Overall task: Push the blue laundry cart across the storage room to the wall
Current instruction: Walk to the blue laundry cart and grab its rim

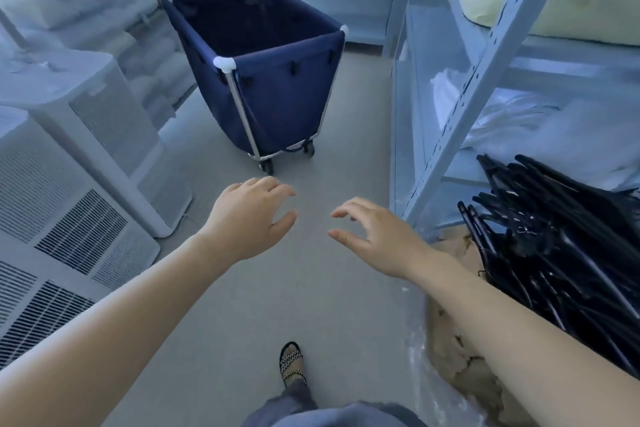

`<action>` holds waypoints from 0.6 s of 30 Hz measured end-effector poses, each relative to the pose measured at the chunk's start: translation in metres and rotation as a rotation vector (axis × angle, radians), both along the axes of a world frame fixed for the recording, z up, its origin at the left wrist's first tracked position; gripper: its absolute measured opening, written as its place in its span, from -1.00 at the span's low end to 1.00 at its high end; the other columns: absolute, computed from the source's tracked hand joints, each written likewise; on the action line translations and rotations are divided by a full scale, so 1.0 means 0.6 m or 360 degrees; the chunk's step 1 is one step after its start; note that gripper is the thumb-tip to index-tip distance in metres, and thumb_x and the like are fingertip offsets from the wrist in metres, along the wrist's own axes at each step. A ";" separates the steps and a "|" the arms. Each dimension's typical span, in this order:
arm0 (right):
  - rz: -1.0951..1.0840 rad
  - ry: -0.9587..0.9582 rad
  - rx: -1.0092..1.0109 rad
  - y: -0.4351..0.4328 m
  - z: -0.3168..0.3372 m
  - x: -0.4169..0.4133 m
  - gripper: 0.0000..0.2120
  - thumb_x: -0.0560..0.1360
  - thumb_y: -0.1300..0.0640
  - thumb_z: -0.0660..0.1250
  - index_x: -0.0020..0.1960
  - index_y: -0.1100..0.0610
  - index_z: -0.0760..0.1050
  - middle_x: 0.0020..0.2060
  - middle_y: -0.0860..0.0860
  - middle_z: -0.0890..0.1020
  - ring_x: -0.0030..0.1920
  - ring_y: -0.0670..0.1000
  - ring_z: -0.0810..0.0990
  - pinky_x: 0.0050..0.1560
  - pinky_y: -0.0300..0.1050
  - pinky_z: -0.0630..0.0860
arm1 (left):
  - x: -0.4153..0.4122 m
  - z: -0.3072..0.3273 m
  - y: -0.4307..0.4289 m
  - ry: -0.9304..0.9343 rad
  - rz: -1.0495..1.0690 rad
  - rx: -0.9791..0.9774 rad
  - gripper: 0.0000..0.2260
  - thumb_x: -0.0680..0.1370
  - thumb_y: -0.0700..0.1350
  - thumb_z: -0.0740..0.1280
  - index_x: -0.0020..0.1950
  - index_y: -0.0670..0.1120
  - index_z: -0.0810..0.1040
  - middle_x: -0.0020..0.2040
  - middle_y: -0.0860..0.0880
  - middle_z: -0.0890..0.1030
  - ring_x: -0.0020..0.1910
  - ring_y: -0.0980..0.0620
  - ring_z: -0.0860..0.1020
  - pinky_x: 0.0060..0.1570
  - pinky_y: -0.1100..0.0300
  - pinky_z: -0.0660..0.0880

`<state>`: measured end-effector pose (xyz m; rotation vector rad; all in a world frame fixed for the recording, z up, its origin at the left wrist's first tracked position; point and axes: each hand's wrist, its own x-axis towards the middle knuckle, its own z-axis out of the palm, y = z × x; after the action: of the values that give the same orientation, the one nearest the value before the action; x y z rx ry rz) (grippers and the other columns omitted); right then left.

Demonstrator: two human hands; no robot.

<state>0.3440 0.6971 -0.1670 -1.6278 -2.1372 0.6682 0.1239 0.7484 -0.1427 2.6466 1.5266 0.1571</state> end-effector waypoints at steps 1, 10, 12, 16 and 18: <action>-0.0014 0.0002 0.0010 0.037 0.007 -0.001 -0.64 0.53 -0.19 0.19 0.21 -0.01 0.44 0.16 -0.16 0.50 0.01 -0.29 0.36 -0.11 -0.38 0.28 | -0.001 0.009 0.039 -0.0014 0.0003 -0.0002 -0.67 0.57 0.13 0.14 0.28 0.07 0.44 0.24 0.06 0.53 0.21 -0.01 0.49 0.17 0.08 0.38; -0.0132 0.0090 0.0060 0.304 0.028 -0.007 -0.63 0.53 -0.22 0.17 0.22 -0.03 0.42 0.17 -0.19 0.47 0.12 -0.19 0.42 -0.10 -0.22 0.38 | 0.014 0.031 0.321 -0.0034 -0.0097 0.0081 -0.69 0.55 0.10 0.16 0.24 0.06 0.47 0.17 0.06 0.54 0.16 -0.02 0.50 0.12 0.08 0.41; -0.0149 0.0066 0.0072 0.347 0.024 0.007 -0.62 0.52 -0.22 0.17 0.24 -0.05 0.40 0.19 -0.19 0.45 0.15 -0.17 0.43 -0.11 -0.29 0.38 | 0.028 0.026 0.374 0.0019 -0.0137 0.0057 -0.68 0.55 0.12 0.15 0.26 0.07 0.46 0.18 0.07 0.54 0.17 0.00 0.49 0.12 0.08 0.41; -0.0219 0.0096 0.0089 0.446 0.014 0.048 -0.61 0.53 -0.20 0.17 0.27 -0.03 0.37 0.22 -0.17 0.44 0.18 -0.12 0.43 0.07 -0.05 0.47 | 0.067 0.018 0.489 0.0005 -0.0187 0.0067 -0.67 0.55 0.11 0.17 0.27 0.06 0.45 0.20 0.06 0.54 0.17 -0.02 0.50 0.12 0.07 0.43; -0.0239 0.0091 0.0088 0.507 0.007 0.075 -0.60 0.53 -0.19 0.17 0.27 -0.01 0.37 0.23 -0.15 0.44 0.19 -0.10 0.44 0.13 0.00 0.47 | 0.100 0.011 0.551 -0.0020 -0.0199 0.0058 -0.67 0.55 0.10 0.18 0.27 0.06 0.45 0.19 0.06 0.55 0.16 -0.02 0.50 0.12 0.06 0.43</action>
<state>0.3889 1.0015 -0.1626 -1.6985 -1.9535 0.5962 0.1840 1.0791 -0.1360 2.7534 1.3621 0.1944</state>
